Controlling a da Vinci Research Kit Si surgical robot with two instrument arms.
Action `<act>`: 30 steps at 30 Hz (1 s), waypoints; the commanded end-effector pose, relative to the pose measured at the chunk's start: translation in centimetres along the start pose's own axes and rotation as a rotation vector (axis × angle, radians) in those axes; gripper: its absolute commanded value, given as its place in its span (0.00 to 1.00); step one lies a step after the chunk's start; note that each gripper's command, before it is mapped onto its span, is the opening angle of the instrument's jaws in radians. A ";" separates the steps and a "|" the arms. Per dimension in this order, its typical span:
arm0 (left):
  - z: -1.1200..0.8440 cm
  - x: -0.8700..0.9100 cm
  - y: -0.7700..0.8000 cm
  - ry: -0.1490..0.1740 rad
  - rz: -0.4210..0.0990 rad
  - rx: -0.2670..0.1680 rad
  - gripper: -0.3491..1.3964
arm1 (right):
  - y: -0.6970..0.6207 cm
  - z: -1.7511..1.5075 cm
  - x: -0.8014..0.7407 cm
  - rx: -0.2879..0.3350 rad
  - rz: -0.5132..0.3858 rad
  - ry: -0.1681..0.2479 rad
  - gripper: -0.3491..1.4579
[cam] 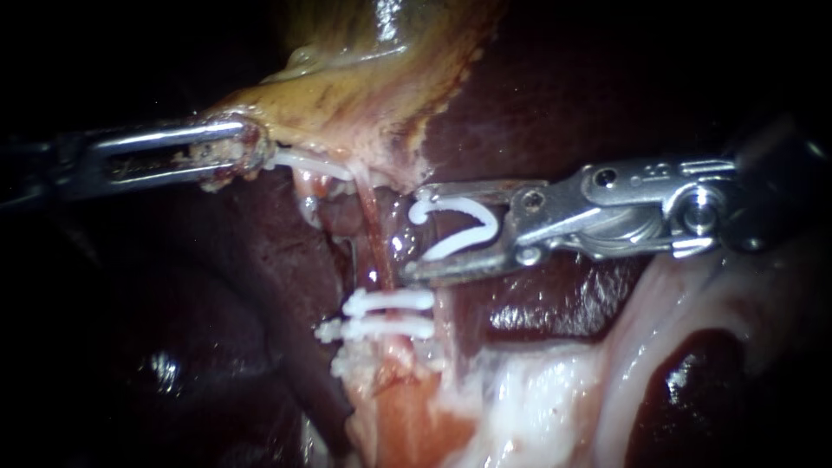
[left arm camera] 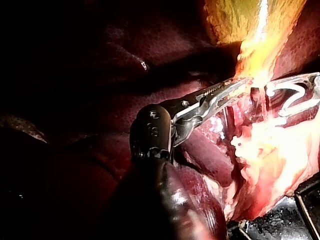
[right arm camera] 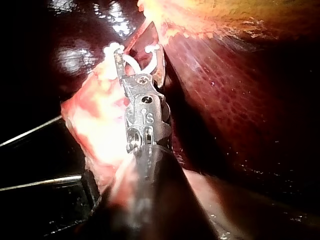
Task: Clipping third clip right tube
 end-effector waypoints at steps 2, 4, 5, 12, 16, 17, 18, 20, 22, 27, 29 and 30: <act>0.01 -0.01 0.00 0.000 0.000 0.001 0.00 | 0.02 0.06 0.02 0.002 0.011 0.000 0.47; 0.01 -0.01 0.00 0.000 0.000 0.001 0.00 | 0.05 0.14 0.05 0.000 0.025 0.007 0.47; 0.01 -0.01 0.00 0.000 0.000 0.001 0.00 | 0.07 0.18 0.07 -0.002 0.032 0.010 0.47; 0.01 -0.01 0.00 0.001 0.000 0.001 0.00 | 0.14 0.38 0.17 0.021 0.073 0.053 0.47; 0.01 -0.01 0.02 0.003 0.006 0.004 0.00 | 0.18 0.46 0.18 0.039 0.107 0.090 0.47; 0.00 -0.01 0.03 0.003 0.006 0.005 0.00 | 0.19 0.48 0.18 0.040 0.113 0.096 0.47; 0.00 -0.01 0.04 0.003 0.006 0.005 0.00 | 0.20 0.49 0.18 0.047 0.118 0.098 0.47; 0.00 -0.02 0.05 0.002 0.006 0.003 0.00 | 0.22 0.52 0.19 0.055 0.135 0.116 0.47; 0.00 -0.02 0.06 0.002 0.006 0.004 0.00 | 0.23 0.53 0.19 0.072 0.157 0.137 0.47; 0.01 -0.02 0.06 0.002 0.006 0.004 0.00 | 0.23 0.54 0.23 0.109 0.176 0.175 0.47; 0.01 -0.02 0.06 0.002 0.006 0.004 0.00 | 0.21 0.52 0.26 0.118 0.176 0.185 0.47; 0.01 -0.02 0.05 0.002 0.006 0.004 0.00 | 0.20 0.51 0.28 0.127 0.188 0.193 0.47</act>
